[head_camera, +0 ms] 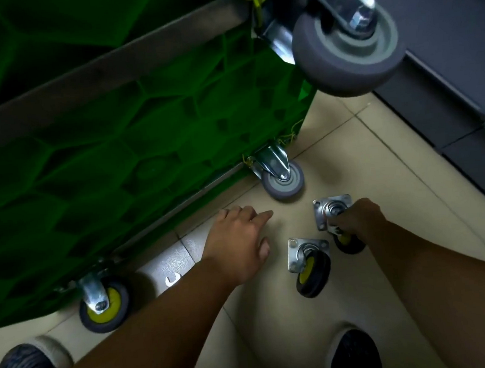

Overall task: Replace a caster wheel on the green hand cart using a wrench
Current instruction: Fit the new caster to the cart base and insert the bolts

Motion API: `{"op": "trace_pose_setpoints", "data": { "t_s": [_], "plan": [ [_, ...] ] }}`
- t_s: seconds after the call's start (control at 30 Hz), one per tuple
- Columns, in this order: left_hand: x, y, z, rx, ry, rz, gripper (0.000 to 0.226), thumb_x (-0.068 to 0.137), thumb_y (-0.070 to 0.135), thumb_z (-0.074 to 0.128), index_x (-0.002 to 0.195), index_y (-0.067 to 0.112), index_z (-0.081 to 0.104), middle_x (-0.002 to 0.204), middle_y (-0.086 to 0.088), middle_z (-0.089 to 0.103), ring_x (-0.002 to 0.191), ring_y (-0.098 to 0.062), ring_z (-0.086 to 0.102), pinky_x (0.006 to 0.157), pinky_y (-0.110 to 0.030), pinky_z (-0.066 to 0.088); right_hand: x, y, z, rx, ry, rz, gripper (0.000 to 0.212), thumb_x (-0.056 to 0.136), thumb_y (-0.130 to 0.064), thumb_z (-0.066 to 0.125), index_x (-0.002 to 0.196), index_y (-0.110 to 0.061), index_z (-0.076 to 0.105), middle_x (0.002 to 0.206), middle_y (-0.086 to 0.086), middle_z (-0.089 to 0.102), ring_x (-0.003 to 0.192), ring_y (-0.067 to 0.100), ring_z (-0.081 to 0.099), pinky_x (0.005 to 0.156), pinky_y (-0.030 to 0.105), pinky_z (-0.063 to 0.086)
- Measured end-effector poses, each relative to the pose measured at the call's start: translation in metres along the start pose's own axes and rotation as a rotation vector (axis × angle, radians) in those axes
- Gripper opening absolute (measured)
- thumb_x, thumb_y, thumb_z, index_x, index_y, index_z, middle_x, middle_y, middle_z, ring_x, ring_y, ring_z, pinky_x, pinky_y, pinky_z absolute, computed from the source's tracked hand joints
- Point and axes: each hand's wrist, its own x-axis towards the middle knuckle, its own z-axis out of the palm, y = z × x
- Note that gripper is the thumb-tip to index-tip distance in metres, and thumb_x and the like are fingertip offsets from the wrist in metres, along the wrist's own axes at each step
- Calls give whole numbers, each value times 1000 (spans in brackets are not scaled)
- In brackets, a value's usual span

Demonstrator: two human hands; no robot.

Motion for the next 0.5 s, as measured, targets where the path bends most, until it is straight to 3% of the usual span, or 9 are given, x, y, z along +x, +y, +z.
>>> {"op": "trace_pose_setpoints", "data": {
  "t_s": [0.1, 0.2, 0.33, 0.43, 0.5],
  "plan": [
    [1, -4, 1, -8, -15, -9, 61, 101, 45, 44, 159, 35, 29, 146, 4, 48, 135, -21, 41, 109, -35, 24, 6, -7, -2, 6, 50, 0, 52, 66, -27, 91, 104, -10, 60, 96, 9, 63, 101, 34, 68, 69, 31, 47],
    [-1, -8, 2, 7, -20, -13, 61, 100, 46, 44, 159, 36, 30, 145, 4, 49, 134, -21, 42, 108, -34, 25, 7, -15, -4, -17, 160, -21, 53, 72, -33, 87, 112, -9, 62, 116, 15, 67, 107, 37, 67, 80, 36, 51],
    [-4, -11, 5, 18, -36, -16, 61, 100, 48, 45, 159, 36, 30, 146, 3, 49, 136, -21, 41, 110, -35, 26, -13, -18, -9, -95, 281, -121, 43, 85, -38, 74, 111, -7, 59, 117, 17, 64, 108, 38, 62, 81, 36, 45],
    [-5, -11, 3, 22, -33, -23, 61, 101, 48, 45, 159, 36, 30, 146, 3, 49, 137, -21, 41, 110, -35, 25, -48, -9, 6, -226, 630, -407, 43, 87, -44, 65, 104, -6, 58, 104, 17, 58, 98, 35, 54, 81, 43, 42],
    [-8, -10, 0, 26, -28, -26, 60, 101, 48, 44, 158, 36, 31, 147, 3, 49, 137, -21, 41, 110, -35, 25, -75, -2, 26, -172, 751, -541, 37, 82, -40, 68, 93, -6, 59, 93, 17, 57, 89, 35, 52, 76, 45, 41]
  ]
}}
